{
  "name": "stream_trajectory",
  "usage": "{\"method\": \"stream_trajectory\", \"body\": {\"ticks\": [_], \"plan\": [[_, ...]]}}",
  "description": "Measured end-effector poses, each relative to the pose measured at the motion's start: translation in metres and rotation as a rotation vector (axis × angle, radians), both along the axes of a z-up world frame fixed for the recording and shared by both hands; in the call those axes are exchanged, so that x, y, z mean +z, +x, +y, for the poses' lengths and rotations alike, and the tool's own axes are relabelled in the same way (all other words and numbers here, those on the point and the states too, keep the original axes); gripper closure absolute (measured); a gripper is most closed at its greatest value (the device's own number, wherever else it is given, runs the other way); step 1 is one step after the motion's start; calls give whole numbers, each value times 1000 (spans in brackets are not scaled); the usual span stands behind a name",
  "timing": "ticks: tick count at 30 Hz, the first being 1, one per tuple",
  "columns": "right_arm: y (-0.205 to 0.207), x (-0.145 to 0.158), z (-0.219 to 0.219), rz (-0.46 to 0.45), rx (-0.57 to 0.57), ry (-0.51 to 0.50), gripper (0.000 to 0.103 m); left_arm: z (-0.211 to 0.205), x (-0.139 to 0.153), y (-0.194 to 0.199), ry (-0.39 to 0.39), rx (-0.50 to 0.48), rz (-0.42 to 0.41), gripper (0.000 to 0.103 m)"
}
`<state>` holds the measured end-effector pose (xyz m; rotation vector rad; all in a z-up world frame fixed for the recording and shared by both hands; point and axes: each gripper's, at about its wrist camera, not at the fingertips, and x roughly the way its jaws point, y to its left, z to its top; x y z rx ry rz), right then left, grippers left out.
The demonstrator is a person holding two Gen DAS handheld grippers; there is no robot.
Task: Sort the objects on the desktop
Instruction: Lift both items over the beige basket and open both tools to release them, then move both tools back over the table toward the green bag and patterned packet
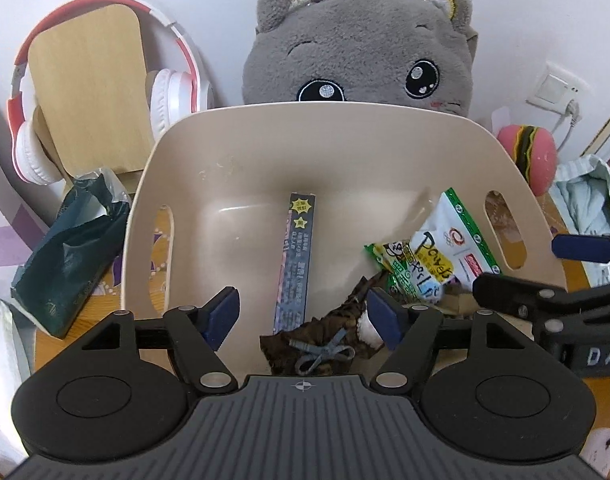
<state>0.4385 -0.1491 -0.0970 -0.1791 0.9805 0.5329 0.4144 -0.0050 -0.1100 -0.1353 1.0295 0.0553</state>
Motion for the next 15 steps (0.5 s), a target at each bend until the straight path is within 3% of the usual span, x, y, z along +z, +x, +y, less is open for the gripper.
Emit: {"method": "stream_trajectory", "body": {"ticks": [15], "plan": [[-37, 20, -33, -20, -24, 5, 0, -1, 36, -70, 6, -119, -47, 30]]}}
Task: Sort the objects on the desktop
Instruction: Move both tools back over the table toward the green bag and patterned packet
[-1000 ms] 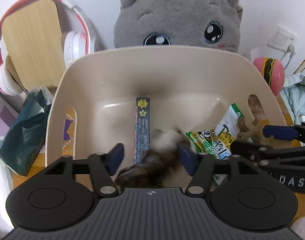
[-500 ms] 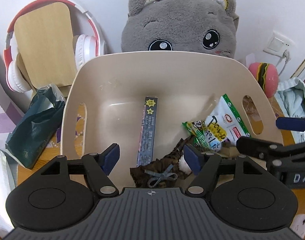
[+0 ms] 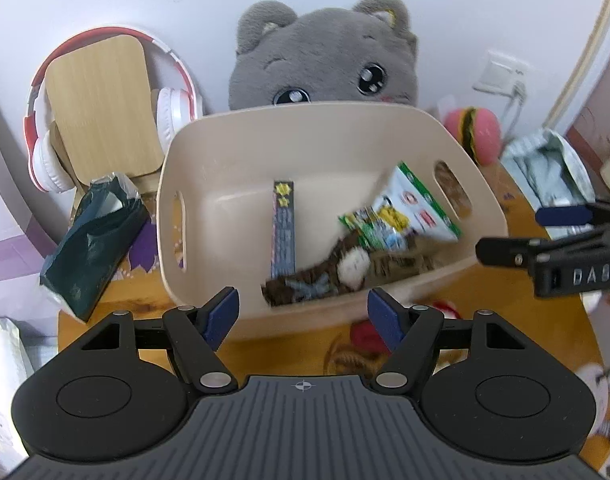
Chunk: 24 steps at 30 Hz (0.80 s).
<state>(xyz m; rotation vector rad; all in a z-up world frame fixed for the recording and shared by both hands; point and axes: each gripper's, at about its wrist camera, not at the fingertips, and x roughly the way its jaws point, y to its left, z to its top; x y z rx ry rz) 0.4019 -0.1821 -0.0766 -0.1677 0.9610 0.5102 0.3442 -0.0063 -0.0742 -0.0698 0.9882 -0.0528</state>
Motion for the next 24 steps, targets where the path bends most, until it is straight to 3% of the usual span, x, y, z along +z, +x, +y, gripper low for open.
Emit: {"method": "stream_trajectory", "body": {"ticks": [10, 18, 24], "plan": [[-49, -7, -33, 2, -4, 5, 0, 2, -17, -58, -12, -46, 45, 30], [-106, -23, -35, -31, 108, -91, 0, 0, -16, -103, -80, -71, 76, 30], [-126, -39, -44, -9, 110, -121, 0, -14, -22, -128, -104, -122, 119, 30]]}}
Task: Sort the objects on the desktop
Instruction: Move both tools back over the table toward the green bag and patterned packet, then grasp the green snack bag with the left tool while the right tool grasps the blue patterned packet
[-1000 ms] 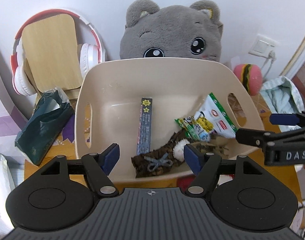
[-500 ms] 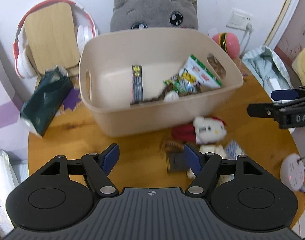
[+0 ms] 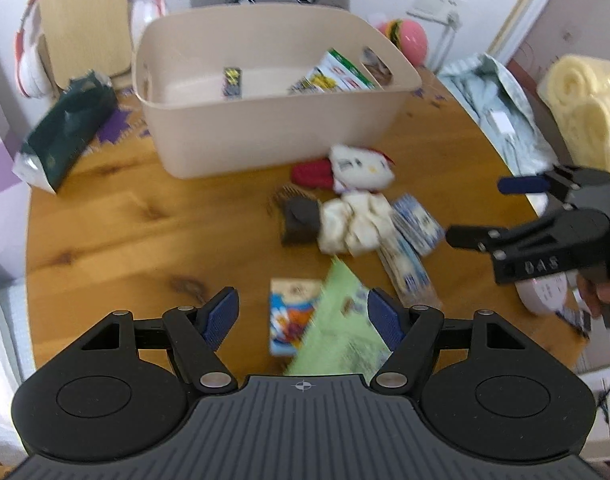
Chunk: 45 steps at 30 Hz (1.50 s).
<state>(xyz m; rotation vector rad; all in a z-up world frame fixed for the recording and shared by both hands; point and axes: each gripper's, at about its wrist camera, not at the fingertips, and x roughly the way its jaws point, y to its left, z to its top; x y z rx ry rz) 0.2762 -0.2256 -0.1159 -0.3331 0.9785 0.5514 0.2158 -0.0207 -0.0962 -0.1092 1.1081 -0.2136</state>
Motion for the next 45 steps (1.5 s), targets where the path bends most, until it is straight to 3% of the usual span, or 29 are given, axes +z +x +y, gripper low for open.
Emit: {"method": "stream_trajectory", "body": {"ticks": [6, 11, 19, 28, 35, 45], "plan": [[-7, -11, -9, 8, 3, -30, 0, -7, -13, -15, -39, 7, 50, 30], [-2, -20, -16, 8, -13, -51, 0, -13, -21, -34, -129, 189, 76, 30], [12, -32, -20, 21, -11, -64, 0, -38, -36, -45, -163, 435, 187, 30], [26, -45, -12, 24, 31, -84, 0, -48, -45, -27, -151, 586, 172, 30], [37, -60, -6, 50, 27, -75, 0, -49, -56, -9, -161, 658, 161, 28], [53, -78, -6, 88, 22, -79, 3, -46, -79, 8, -181, 655, 185, 20]]}}
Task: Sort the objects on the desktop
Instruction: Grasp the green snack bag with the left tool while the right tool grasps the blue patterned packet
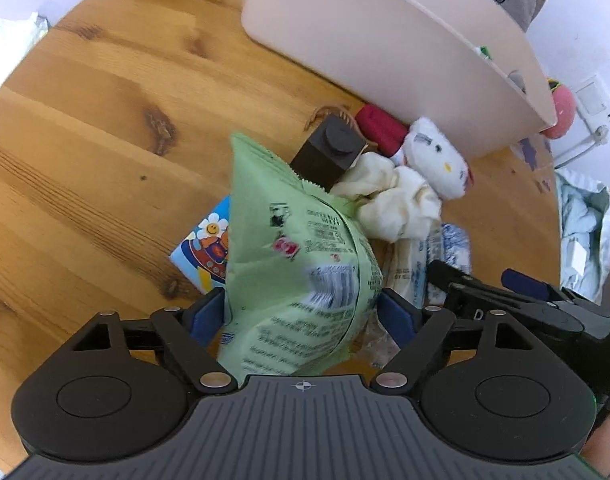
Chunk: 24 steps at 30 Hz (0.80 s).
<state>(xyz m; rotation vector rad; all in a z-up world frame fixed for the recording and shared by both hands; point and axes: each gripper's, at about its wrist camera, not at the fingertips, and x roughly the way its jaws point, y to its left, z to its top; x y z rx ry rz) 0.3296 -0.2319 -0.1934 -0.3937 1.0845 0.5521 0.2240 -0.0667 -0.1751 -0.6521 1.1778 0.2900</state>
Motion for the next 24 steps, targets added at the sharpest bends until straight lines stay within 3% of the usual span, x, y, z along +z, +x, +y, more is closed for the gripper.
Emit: {"method": "stream_trajectory", "body": {"ticks": [11, 19, 24], "plan": [[6, -10, -5, 44, -25, 19, 20, 2, -1, 1, 47, -34, -36, 23], [3, -4, -3, 22, -34, 31, 58, 3, 1, -9, 52, -75, -66, 37], [0, -3, -3, 24, -45, 41, 60, 5, 3, -15, 43, -101, -81, 43]]}}
